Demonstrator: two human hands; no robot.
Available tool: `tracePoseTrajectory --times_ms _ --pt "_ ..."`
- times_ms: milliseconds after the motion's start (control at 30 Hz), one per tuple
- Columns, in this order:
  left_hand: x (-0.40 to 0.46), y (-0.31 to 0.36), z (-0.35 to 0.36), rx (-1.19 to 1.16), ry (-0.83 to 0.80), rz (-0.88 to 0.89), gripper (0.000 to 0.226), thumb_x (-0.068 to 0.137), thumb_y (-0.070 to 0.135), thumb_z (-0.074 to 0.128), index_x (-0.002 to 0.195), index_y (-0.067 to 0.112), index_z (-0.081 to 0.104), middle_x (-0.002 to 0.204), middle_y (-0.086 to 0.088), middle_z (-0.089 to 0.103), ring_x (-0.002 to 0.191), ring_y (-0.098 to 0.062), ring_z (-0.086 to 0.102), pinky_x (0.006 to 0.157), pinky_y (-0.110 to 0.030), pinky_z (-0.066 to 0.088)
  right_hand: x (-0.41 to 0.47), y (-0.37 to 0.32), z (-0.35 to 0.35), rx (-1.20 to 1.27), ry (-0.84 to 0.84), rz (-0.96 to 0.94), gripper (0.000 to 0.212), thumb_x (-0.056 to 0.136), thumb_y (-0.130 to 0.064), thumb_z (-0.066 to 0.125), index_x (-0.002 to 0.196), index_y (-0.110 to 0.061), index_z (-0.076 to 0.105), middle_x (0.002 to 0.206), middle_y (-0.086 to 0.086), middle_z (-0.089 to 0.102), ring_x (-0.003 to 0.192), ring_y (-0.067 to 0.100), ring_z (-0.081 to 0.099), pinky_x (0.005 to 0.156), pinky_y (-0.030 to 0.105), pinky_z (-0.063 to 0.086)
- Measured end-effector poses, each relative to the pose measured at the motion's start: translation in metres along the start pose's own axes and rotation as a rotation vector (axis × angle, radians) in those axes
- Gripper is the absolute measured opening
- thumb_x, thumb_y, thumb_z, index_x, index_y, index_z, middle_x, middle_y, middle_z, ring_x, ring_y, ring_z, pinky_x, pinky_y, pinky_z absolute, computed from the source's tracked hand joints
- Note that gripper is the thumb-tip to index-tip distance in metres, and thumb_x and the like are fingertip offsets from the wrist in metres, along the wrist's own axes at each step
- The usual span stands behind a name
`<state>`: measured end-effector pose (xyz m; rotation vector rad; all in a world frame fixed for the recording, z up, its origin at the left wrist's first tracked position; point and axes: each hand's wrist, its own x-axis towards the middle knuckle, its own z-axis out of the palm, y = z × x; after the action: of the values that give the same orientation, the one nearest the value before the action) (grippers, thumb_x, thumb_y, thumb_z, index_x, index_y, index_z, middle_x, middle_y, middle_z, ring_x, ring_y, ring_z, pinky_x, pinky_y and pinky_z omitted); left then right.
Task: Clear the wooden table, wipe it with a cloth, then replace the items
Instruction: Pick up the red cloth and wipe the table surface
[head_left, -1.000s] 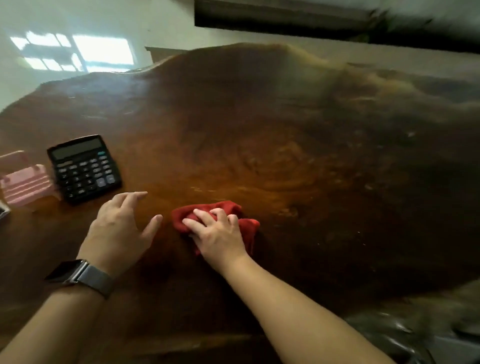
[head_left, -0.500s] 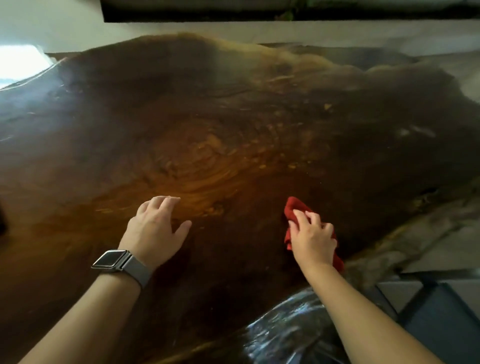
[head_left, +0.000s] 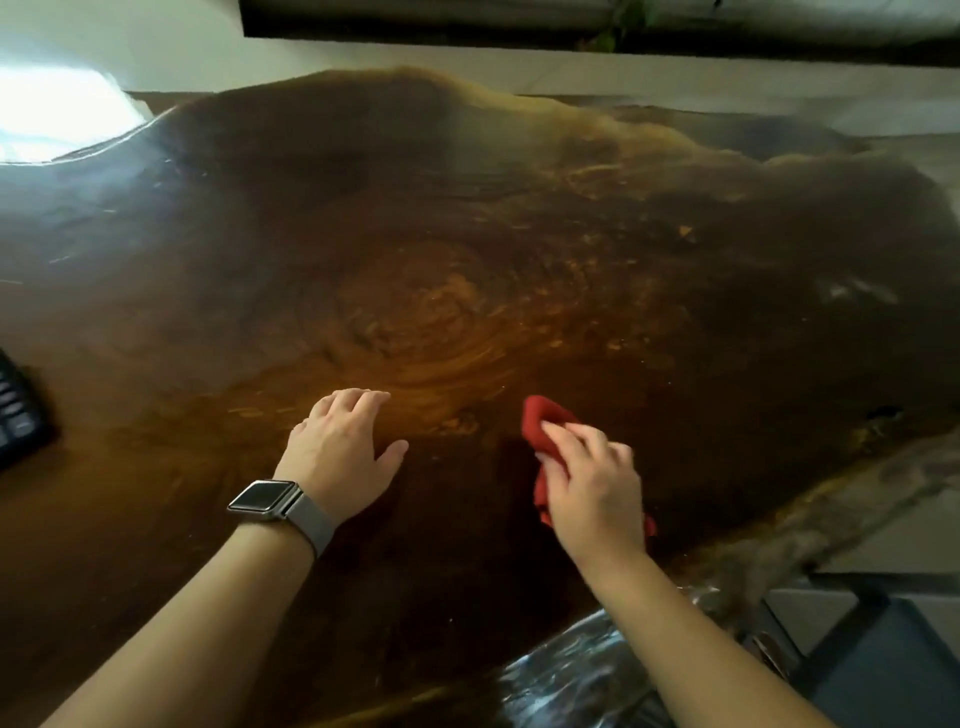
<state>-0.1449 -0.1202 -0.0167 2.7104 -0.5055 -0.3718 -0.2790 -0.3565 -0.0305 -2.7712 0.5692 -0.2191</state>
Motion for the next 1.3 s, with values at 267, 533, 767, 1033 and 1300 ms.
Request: tracePoseTrajectory --times_ms 267,533,767,1033,1300 --pt "-0.009 -0.064 -0.024 0.048 0.067 -0.13 0.071 0.083 0.05 0.063 0.144 0.024 0.039 0.146 -0.003 0.044 0.137 -0.027 0.036 0.104 -0.051 0.042 0.054 -0.139 0.093 -0.097 -0.116 -0.494 0.044 0.098 -0.021 0.059 0.14 -0.035 0.056 0.143 0.006 0.056 0.124 0.034 0.05 0.092 0.055 0.046" --pt "0.012 -0.051 -0.006 0.082 0.026 -0.131 0.073 0.083 0.051 0.063 0.146 0.024 0.037 0.148 -0.003 0.042 0.14 -0.028 0.033 0.106 -0.053 0.04 0.087 -0.112 0.116 -0.055 -0.236 -0.472 0.046 0.102 -0.037 0.045 0.147 -0.036 0.043 0.157 0.005 0.042 0.143 0.036 0.034 0.118 0.059 0.021" --pt "0.059 0.04 0.027 0.112 -0.047 0.043 0.073 0.083 0.054 0.061 0.146 0.027 0.035 0.15 -0.001 0.04 0.142 -0.026 0.03 0.108 -0.054 0.038 0.131 -0.015 0.086 -0.11 -0.129 -0.193 0.044 0.103 -0.043 0.041 0.147 -0.034 0.046 0.153 0.005 0.047 0.138 0.032 0.042 0.112 0.053 0.034" --pt "0.093 0.157 0.069 0.152 -0.103 0.247 0.071 0.086 0.055 0.059 0.147 0.028 0.034 0.151 0.001 0.04 0.142 -0.025 0.03 0.108 -0.051 0.038 0.129 0.115 0.034 -0.187 -0.083 0.134 0.042 0.101 -0.047 0.047 0.142 -0.037 0.05 0.148 0.002 0.052 0.128 0.034 0.049 0.096 0.052 0.046" --pt "0.088 0.235 0.106 0.189 -0.242 0.363 0.072 0.087 0.059 0.057 0.148 0.031 0.03 0.152 0.002 0.039 0.141 -0.026 0.034 0.107 -0.047 0.041 0.054 0.2 -0.015 -0.216 -0.053 0.391 0.036 0.1 -0.042 0.052 0.135 -0.034 0.056 0.137 0.005 0.059 0.113 0.035 0.054 0.08 0.052 0.051"
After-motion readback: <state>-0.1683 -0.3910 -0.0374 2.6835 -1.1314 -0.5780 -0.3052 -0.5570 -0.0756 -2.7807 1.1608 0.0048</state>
